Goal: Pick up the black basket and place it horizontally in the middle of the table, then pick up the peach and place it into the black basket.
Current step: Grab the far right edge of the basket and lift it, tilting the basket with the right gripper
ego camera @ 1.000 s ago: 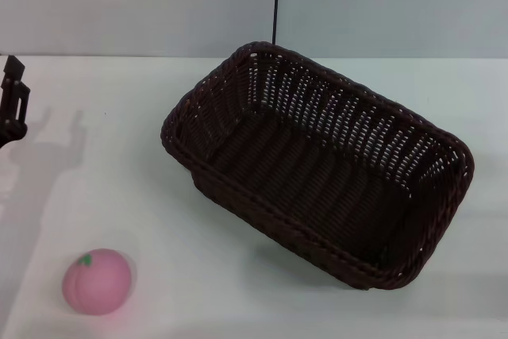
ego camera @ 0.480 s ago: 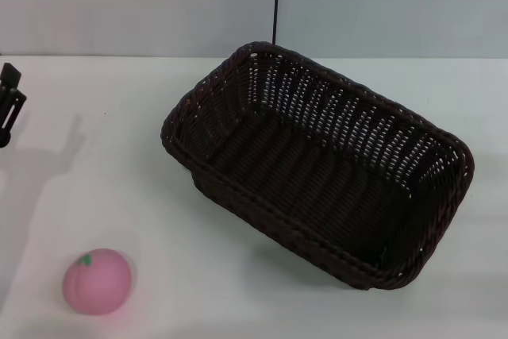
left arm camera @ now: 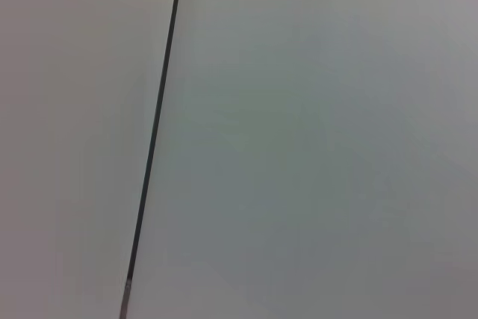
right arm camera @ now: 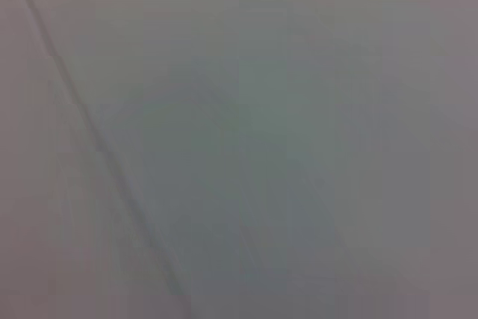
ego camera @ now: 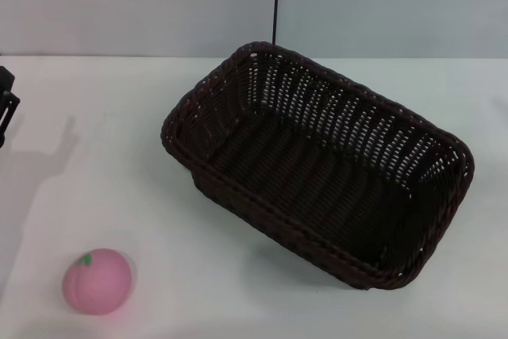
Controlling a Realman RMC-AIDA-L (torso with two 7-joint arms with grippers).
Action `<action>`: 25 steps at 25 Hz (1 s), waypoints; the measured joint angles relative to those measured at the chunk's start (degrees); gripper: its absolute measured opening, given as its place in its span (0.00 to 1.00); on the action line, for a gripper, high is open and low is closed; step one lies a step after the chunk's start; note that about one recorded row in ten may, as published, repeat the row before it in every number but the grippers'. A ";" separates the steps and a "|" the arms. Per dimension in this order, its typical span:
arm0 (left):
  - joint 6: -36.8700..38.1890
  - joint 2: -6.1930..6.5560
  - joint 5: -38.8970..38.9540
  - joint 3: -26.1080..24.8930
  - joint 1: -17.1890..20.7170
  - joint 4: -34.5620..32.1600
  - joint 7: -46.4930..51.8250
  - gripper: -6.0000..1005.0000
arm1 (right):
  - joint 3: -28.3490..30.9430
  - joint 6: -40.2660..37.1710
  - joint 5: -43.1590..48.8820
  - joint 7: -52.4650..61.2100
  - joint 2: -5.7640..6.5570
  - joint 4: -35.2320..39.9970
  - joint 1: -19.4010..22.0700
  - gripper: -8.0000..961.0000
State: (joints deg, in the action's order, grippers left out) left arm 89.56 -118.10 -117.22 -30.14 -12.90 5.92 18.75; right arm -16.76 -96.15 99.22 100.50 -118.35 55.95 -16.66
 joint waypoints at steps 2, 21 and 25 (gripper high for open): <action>0.00 0.00 0.00 0.00 0.00 0.00 0.00 0.84 | -1.51 -1.84 5.62 8.28 0.61 6.63 -1.90 0.78; 0.08 -0.26 0.05 -0.01 0.59 0.78 0.62 0.83 | -22.02 -2.70 35.82 33.72 5.19 4.50 -21.59 0.78; -0.16 -0.19 0.05 -0.15 0.44 0.76 0.62 0.83 | -25.70 2.06 35.67 32.96 4.52 -0.10 -22.86 0.78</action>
State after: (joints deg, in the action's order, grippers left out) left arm 89.40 -118.29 -117.17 -30.29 -12.46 6.68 19.37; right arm -42.47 -94.10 134.89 133.46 -113.83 55.84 -39.52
